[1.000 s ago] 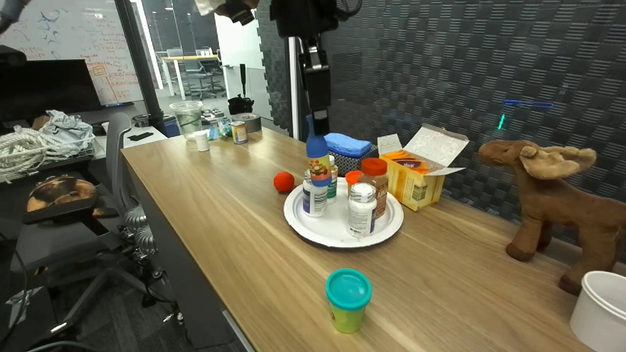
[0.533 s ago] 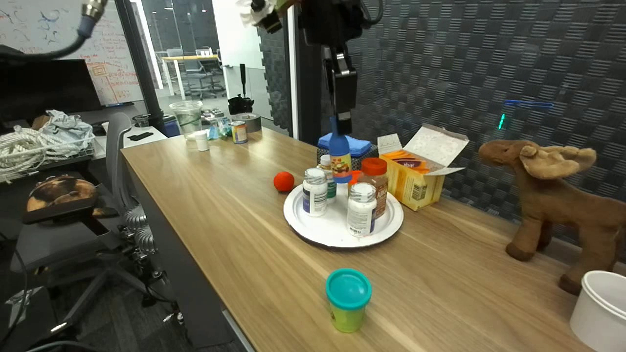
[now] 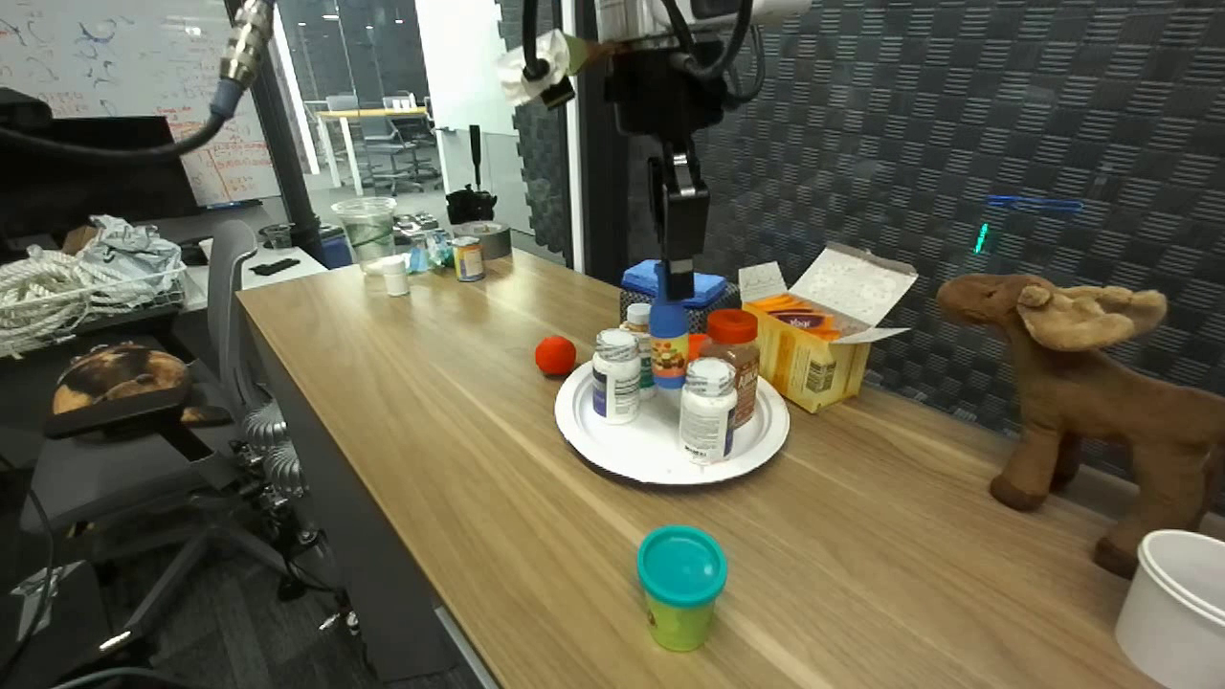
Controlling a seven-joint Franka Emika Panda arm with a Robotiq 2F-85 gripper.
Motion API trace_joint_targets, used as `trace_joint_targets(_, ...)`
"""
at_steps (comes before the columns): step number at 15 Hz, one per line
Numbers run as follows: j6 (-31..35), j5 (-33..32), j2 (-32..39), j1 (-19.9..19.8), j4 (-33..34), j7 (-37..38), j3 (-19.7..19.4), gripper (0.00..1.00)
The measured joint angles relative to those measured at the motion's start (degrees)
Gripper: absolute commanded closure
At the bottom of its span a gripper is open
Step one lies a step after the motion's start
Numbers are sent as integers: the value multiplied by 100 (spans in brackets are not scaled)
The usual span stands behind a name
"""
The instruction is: Put the bottles and orange plushie that are around the white plate on the white plate
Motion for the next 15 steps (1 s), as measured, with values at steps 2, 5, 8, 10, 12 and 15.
trace_joint_targets(2, 29, 69, 99, 0, -1, 0, -9, 95)
trace_joint_targets(5, 126, 102, 205, 12, -3, 6, -15, 95)
trace_joint_targets(8, 215, 145, 259, 42, -3, 10, -17, 95)
trace_joint_targets(10, 247, 180, 281, 60, -3, 10, -17, 95)
trace_joint_targets(12, 305, 190, 323, 72, -3, 13, -17, 95)
trace_joint_targets(15, 389, 190, 406, 77, -3, 16, -21, 95)
